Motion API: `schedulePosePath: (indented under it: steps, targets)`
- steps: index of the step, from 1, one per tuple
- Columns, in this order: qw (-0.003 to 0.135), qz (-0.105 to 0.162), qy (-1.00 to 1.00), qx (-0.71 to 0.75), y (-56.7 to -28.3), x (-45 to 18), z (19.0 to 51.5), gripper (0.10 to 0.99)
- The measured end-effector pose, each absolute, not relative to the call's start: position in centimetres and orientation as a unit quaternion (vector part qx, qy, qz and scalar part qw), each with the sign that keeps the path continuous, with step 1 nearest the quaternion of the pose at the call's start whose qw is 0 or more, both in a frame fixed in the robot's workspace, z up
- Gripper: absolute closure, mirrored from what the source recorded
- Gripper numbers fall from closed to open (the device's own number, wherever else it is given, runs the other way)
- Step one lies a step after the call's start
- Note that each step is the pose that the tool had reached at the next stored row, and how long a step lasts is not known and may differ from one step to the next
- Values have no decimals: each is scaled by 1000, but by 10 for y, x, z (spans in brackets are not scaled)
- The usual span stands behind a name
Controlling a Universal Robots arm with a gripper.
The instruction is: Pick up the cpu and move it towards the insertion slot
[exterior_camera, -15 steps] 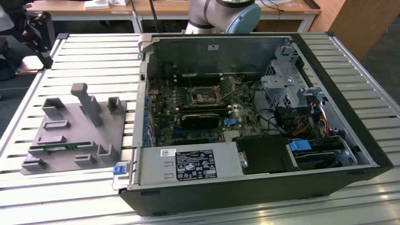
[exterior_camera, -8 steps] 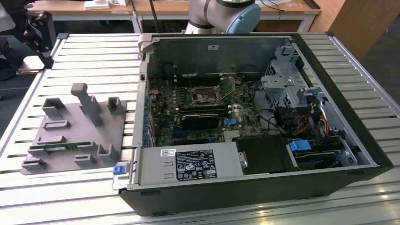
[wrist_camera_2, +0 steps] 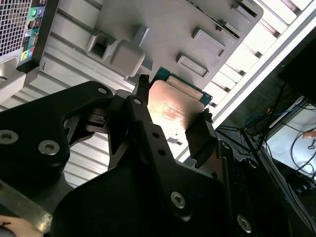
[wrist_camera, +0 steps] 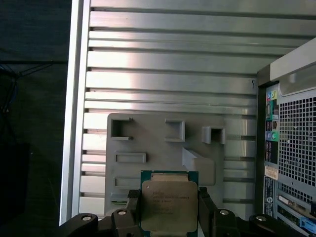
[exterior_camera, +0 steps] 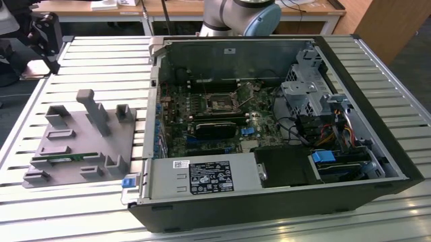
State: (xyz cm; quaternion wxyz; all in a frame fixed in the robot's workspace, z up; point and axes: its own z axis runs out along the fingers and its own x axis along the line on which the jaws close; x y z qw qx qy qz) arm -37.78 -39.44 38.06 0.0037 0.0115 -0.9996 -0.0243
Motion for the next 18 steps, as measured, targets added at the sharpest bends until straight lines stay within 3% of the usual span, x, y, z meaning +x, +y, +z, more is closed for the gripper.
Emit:
schedulePosePath:
  steps: [18]
  targets:
    - [4,-24,-1000,12,-394,-372,381,541]
